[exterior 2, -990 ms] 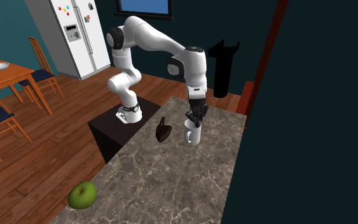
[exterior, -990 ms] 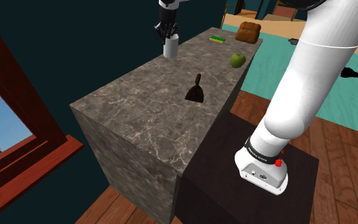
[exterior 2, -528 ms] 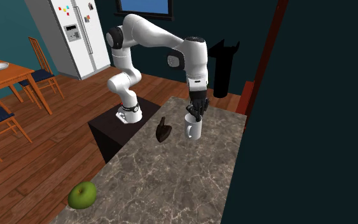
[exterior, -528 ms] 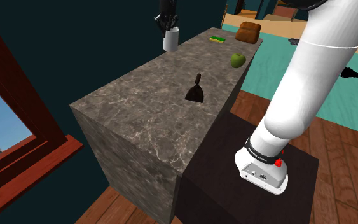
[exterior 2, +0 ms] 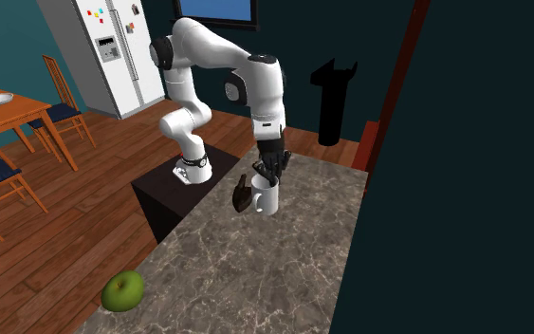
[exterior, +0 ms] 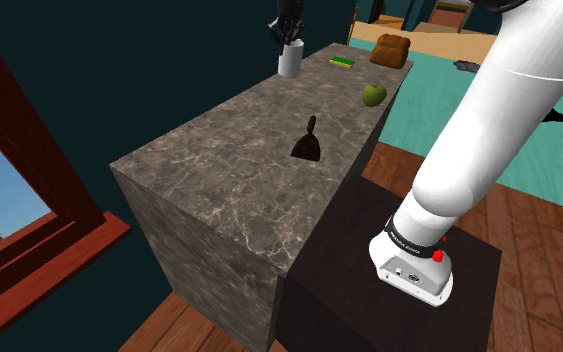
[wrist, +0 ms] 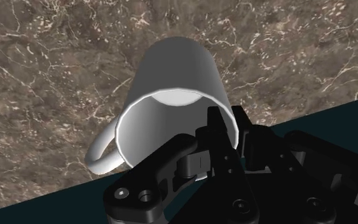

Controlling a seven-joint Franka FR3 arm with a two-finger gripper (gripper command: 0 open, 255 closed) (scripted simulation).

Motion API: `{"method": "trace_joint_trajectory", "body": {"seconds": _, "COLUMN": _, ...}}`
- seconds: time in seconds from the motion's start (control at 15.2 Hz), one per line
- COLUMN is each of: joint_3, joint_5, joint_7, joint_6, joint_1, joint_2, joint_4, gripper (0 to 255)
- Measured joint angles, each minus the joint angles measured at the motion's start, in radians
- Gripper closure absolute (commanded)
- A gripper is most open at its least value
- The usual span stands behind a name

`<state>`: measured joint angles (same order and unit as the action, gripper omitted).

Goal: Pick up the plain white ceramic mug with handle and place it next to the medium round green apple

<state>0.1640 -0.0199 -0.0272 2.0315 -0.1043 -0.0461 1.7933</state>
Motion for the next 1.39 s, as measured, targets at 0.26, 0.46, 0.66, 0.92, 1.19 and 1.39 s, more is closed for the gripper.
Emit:
{"method": "trace_joint_trajectory", "body": {"seconds": 0.26, "joint_3": 0.043, "joint_5": 0.015, "joint_7": -0.094, "joint_6": 0.013, "joint_1": -0.046, "joint_2": 0.027, "joint_4": 0.038, "gripper": 255}}
{"method": "trace_joint_trajectory", "body": {"seconds": 0.46, "joint_3": 0.075, "joint_5": 0.027, "joint_7": -0.166, "joint_6": 0.017, "joint_1": -0.080, "joint_2": 0.038, "joint_4": 0.052, "gripper": 255}}
{"method": "trace_joint_trajectory", "body": {"seconds": 0.66, "joint_3": 0.108, "joint_5": 0.040, "joint_7": -0.236, "joint_6": 0.010, "joint_1": -0.113, "joint_2": 0.045, "joint_4": 0.053, "gripper": 255}}
{"method": "trace_joint_trajectory", "body": {"seconds": 0.92, "joint_3": 0.157, "joint_5": 0.064, "joint_7": -0.344, "joint_6": 0.003, "joint_1": -0.163, "joint_2": 0.037, "joint_4": 0.042, "gripper": 255}}
{"method": "trace_joint_trajectory", "body": {"seconds": 1.19, "joint_3": 0.204, "joint_5": 0.094, "joint_7": -0.450, "joint_6": -0.005, "joint_1": -0.213, "joint_2": 0.012, "joint_4": 0.015, "gripper": 255}}
{"method": "trace_joint_trajectory", "body": {"seconds": 1.39, "joint_3": 0.234, "joint_5": 0.122, "joint_7": -0.524, "joint_6": -0.016, "joint_1": -0.250, "joint_2": -0.020, "joint_4": -0.020, "gripper": 255}}
